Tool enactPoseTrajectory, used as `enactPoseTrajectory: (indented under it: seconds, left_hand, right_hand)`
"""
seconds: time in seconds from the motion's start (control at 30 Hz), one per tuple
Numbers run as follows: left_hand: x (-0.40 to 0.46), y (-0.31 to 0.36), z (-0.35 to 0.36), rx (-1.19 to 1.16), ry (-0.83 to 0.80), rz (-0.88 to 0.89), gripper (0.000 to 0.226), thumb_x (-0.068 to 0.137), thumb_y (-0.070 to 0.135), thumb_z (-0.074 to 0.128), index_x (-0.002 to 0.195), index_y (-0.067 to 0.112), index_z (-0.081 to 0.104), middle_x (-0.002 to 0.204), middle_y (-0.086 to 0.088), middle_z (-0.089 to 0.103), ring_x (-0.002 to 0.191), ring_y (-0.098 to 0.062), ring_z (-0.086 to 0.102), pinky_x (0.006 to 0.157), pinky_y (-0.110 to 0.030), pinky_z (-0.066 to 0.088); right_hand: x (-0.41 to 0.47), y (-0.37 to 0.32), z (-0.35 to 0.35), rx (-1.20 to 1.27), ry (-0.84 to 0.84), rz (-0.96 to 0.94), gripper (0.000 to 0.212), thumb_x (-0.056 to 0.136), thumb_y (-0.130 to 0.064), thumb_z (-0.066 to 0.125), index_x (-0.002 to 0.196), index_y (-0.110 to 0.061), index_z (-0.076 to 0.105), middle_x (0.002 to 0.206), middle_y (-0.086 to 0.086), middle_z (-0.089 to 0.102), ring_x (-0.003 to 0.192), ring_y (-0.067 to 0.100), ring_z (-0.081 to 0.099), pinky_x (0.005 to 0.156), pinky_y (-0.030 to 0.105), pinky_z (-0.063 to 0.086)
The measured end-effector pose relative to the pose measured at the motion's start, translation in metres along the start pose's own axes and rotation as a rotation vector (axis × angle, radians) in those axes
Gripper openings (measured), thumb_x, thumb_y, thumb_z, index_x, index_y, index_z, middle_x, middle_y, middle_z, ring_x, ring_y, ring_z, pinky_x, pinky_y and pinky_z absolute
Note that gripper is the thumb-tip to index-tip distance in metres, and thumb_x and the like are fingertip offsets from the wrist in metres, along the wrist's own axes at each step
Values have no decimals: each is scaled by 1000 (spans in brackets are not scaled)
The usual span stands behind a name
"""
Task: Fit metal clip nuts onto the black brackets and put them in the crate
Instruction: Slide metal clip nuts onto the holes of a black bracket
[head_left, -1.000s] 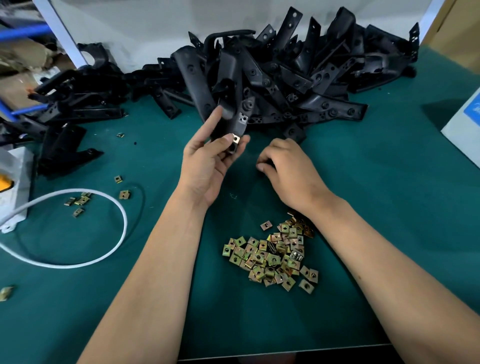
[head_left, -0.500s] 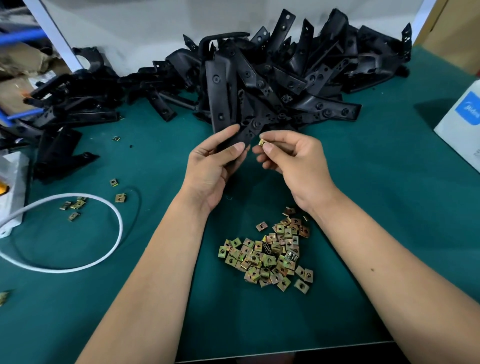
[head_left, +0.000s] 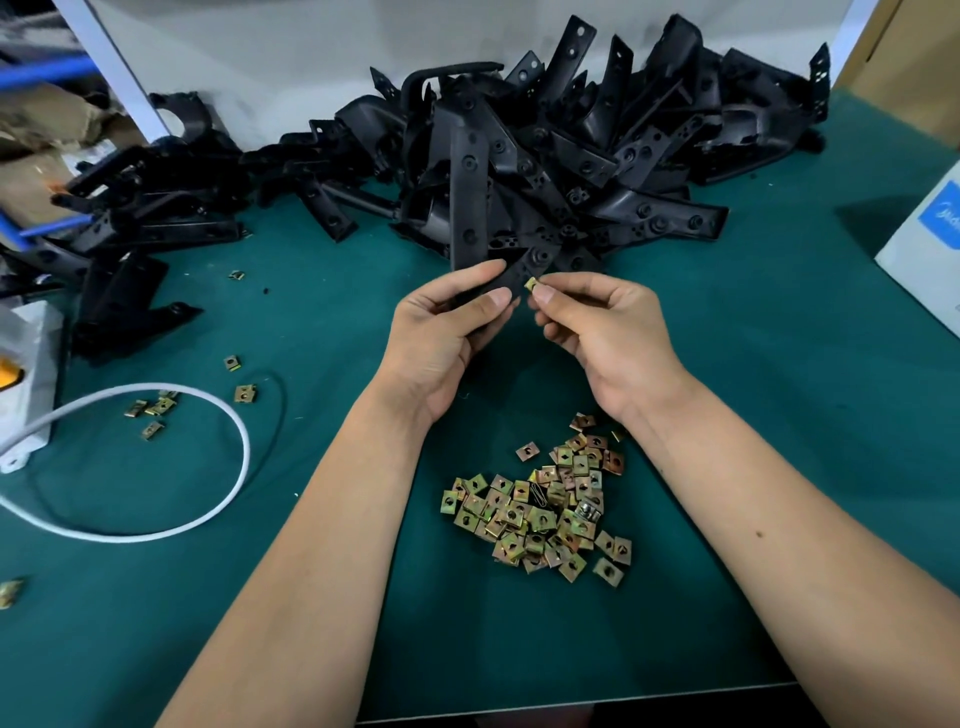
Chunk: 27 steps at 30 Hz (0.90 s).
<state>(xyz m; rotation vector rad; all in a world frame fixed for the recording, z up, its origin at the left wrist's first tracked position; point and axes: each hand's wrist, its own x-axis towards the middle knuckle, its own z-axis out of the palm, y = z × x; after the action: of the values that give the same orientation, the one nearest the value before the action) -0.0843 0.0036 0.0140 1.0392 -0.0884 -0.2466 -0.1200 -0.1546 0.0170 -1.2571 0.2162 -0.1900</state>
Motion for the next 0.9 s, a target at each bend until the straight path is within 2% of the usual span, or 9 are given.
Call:
enactPoseTrajectory:
  seconds: [0.5, 0.8, 0.9]
  left_hand:
    - [-2, -2, 5, -53, 7, -27, 28, 84, -11, 69, 105, 5, 76, 101, -13, 78, 97, -24, 74, 88, -27, 60]
    - [-2, -1, 8, -23, 16, -46, 28, 86, -13, 67, 107, 4, 74, 98, -12, 78, 92, -20, 75, 86, -27, 60]
    - [-3, -1, 9, -2, 20, -48, 28, 86, -14, 67, 107, 4, 74, 97, -12, 78, 89, -20, 75, 82, -25, 60]
  right_hand:
    - [0, -2, 0, 59, 37, 33, 10, 88, 8, 72, 94, 0, 74, 77, 8, 72, 67, 12, 64, 63, 20, 53]
    - [-1, -4, -1, 27, 33, 42, 8, 87, 6, 75, 92, 0, 75, 77, 9, 72, 67, 12, 65, 63, 20, 53]
    - [-2, -5, 0, 56, 61, 47, 15, 85, 8, 75, 94, -2, 71, 79, 11, 72, 66, 14, 64, 62, 21, 53]
